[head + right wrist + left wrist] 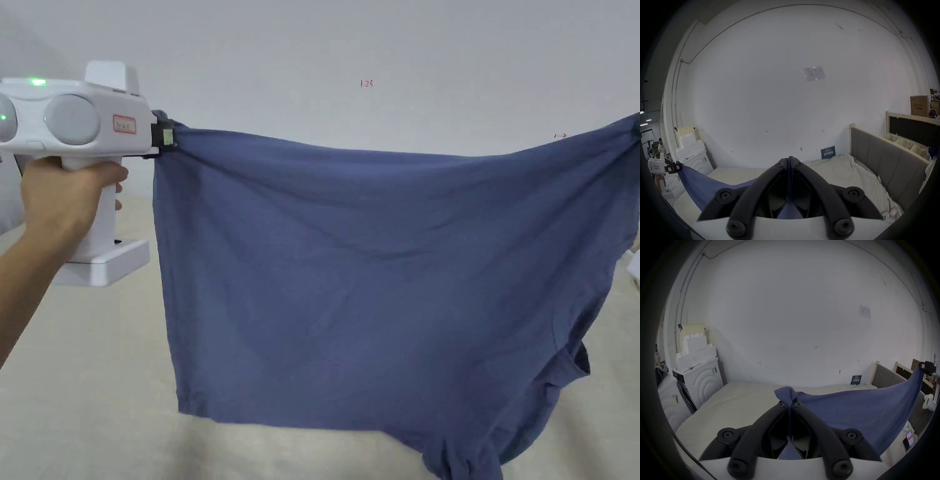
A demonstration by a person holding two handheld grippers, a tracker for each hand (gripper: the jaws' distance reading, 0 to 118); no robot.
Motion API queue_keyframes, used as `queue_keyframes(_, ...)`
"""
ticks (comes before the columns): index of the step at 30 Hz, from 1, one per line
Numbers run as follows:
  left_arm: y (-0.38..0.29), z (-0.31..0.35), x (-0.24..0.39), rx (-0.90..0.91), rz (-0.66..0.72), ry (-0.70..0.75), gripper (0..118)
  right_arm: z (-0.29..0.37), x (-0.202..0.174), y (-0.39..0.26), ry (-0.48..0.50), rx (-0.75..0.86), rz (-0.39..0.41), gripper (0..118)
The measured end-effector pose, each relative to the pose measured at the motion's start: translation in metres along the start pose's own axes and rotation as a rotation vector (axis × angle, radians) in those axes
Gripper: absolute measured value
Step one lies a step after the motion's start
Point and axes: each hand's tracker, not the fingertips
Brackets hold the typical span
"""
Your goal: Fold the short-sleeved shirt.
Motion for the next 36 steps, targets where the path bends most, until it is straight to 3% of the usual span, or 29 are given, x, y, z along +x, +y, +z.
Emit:
queue_keyframes(7,0.026,-0.007,0.007,0.042,-0.004,-0.002,0,-0.015,-0.006,0.032,-0.025,0.048,0.049,2)
queue_keyframes(12,0.005,-0.033,0.013,0.014,-0.016,-0.003,0,-0.028,0.004,0.013,-0.025,0.032,0.06,2)
queue_keyframes(25,-0.135,-0.089,0.021,-0.197,-0.016,-0.011,0,-0.044,0.05,-0.129,-0.061,-0.184,-0.008,2)
queue_keyframes(36,-0.249,-0.044,-0.003,-0.366,0.001,0.001,0,0.043,0.06,-0.24,-0.055,-0.353,-0.095,2)
